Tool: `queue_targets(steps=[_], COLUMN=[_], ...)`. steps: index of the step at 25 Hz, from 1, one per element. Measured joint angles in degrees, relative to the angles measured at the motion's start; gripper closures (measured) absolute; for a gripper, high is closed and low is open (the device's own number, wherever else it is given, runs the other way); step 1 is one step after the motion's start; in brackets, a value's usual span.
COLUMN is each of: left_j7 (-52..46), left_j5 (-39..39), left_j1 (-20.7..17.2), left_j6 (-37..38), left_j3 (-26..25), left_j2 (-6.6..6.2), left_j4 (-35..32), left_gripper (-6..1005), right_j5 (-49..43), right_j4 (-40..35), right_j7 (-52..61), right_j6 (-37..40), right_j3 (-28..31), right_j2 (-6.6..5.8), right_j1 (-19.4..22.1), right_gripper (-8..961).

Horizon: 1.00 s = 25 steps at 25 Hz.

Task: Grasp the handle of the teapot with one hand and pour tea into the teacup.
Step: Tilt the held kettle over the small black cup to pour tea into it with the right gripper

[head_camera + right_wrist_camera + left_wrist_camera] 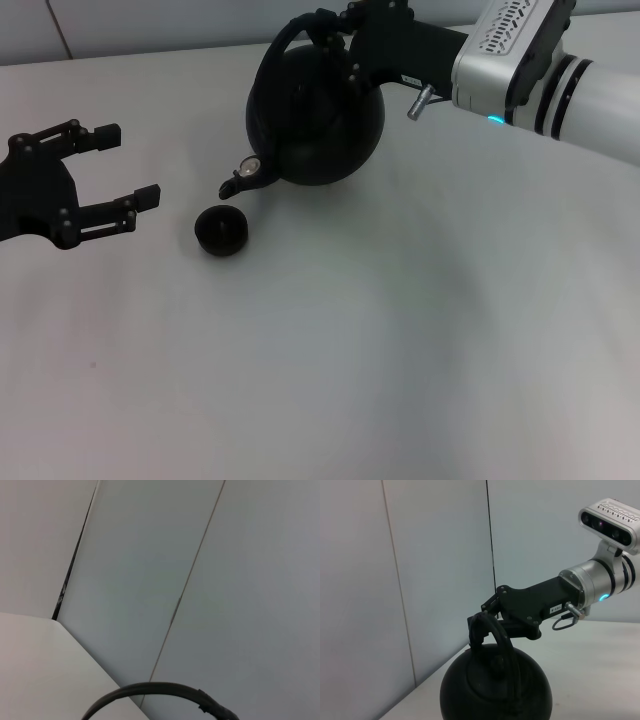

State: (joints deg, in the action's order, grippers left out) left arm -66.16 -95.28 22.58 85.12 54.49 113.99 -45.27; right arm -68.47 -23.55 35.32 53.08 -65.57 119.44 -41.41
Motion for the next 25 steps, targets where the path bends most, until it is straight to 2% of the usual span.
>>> queue_targets(steps=[25], left_j7=[0.07], left_j5=[0.00], left_j1=[0.00], left_j6=[-0.04], left_j3=[0.00], left_j2=[0.00], left_j4=[0.01], left_gripper=[197], right_j5=[0.00], right_j4=[0.00], right_j7=[0.01], right_j6=[0.01], right_j3=[-0.70], right_j2=[0.00], right_j1=[0.01], right_gripper=[856])
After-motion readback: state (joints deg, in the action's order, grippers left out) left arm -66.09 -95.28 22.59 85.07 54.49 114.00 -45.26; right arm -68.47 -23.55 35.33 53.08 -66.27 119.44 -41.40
